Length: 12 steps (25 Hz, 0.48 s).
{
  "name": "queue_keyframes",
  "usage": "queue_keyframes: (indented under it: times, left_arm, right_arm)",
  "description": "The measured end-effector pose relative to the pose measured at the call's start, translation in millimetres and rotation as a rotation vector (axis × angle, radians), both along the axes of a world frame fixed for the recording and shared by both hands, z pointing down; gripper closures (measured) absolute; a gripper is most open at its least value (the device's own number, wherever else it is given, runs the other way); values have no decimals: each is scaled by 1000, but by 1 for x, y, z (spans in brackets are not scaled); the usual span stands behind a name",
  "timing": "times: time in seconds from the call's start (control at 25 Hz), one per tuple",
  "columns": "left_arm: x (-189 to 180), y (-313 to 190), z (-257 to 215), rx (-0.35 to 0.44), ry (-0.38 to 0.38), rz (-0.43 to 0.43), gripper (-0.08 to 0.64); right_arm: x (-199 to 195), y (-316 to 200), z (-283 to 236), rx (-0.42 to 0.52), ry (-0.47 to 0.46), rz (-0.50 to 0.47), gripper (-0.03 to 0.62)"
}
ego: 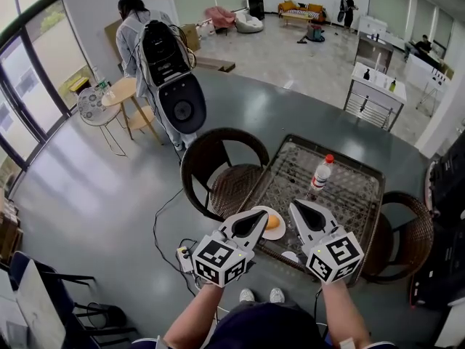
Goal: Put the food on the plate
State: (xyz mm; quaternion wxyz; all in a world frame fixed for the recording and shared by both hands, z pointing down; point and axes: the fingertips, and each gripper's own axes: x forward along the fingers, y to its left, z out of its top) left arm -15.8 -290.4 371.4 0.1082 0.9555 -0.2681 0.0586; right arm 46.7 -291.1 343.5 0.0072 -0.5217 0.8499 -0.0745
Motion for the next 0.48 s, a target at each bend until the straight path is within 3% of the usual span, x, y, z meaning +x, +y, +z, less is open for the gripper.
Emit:
queue_keyframes:
  times: [0.48]
  left_arm:
    - [-3, 1, 5, -9, 3, -2, 551]
  right_arm:
    - [-4, 2, -1, 15, 0, 4, 588]
